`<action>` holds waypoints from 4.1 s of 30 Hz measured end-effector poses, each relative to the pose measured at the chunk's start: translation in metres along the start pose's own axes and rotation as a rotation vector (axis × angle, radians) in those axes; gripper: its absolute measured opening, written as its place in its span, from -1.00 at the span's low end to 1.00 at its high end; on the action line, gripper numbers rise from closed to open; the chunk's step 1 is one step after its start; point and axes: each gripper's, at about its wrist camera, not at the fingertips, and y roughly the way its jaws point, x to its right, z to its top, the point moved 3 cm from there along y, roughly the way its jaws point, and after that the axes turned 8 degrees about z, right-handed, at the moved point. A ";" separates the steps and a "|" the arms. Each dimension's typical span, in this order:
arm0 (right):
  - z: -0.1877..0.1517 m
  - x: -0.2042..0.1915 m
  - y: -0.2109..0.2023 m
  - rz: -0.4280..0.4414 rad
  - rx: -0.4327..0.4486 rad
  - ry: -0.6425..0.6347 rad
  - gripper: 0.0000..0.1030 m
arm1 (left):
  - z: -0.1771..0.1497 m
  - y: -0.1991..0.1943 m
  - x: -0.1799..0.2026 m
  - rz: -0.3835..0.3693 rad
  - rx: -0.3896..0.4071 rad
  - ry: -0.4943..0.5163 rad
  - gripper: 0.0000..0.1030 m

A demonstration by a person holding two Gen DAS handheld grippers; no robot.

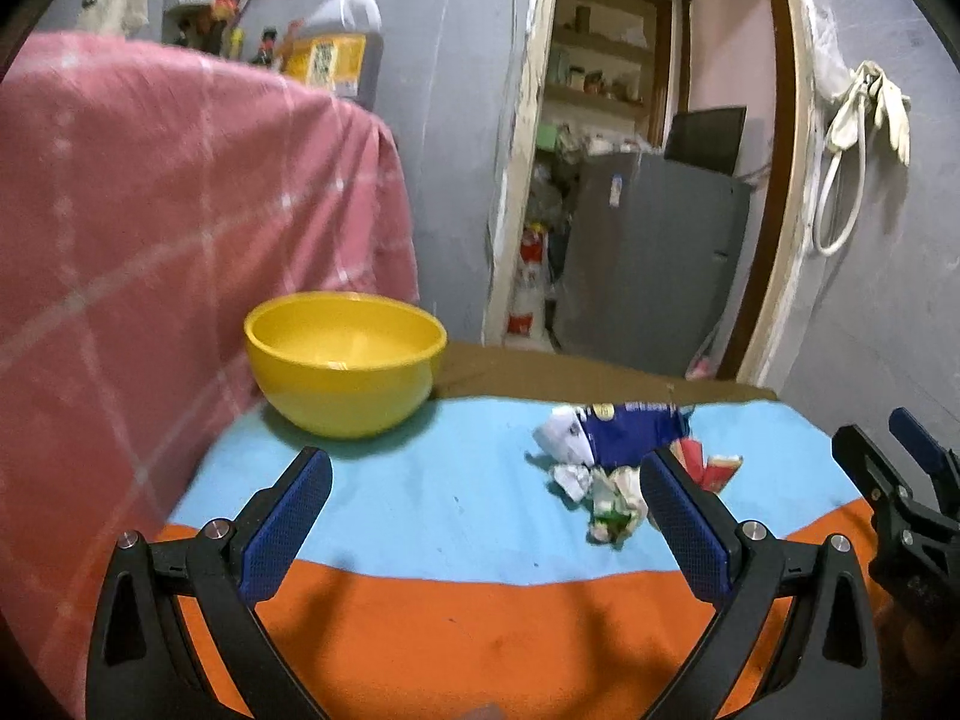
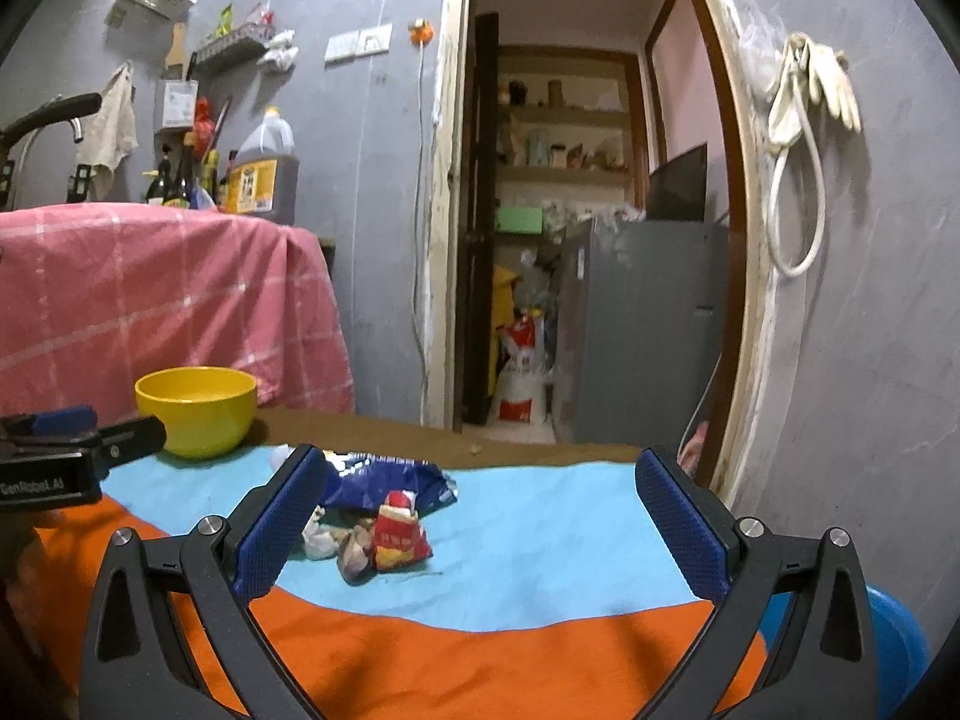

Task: Collect trash
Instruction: 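Return both open tools over the remaining trash on the blanket, then grasp the crumpled white wrapper with the left tool while the right tool grasps the red packet, then carry both items over the blue basin and open both tools to drop them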

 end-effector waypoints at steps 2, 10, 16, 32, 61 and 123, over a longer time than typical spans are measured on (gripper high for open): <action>-0.001 0.003 0.005 0.007 -0.022 0.018 1.00 | -0.002 0.008 0.002 -0.015 -0.046 0.002 0.96; -0.006 0.022 0.027 0.051 -0.132 0.132 1.00 | -0.009 0.026 0.015 -0.120 -0.165 0.010 0.94; -0.008 0.022 0.033 0.086 -0.166 0.145 0.75 | -0.013 0.040 0.036 -0.178 -0.243 0.079 0.53; -0.022 0.026 0.063 0.201 -0.345 0.201 0.13 | -0.017 0.068 0.048 -0.294 -0.375 0.059 -0.59; -0.031 0.003 0.092 0.305 -0.489 0.177 -0.54 | -0.017 0.062 0.010 -0.318 -0.395 -0.102 -0.64; -0.003 0.183 -0.119 -0.379 0.111 0.252 -0.60 | 0.025 -0.024 0.290 -0.716 -0.130 0.211 -0.76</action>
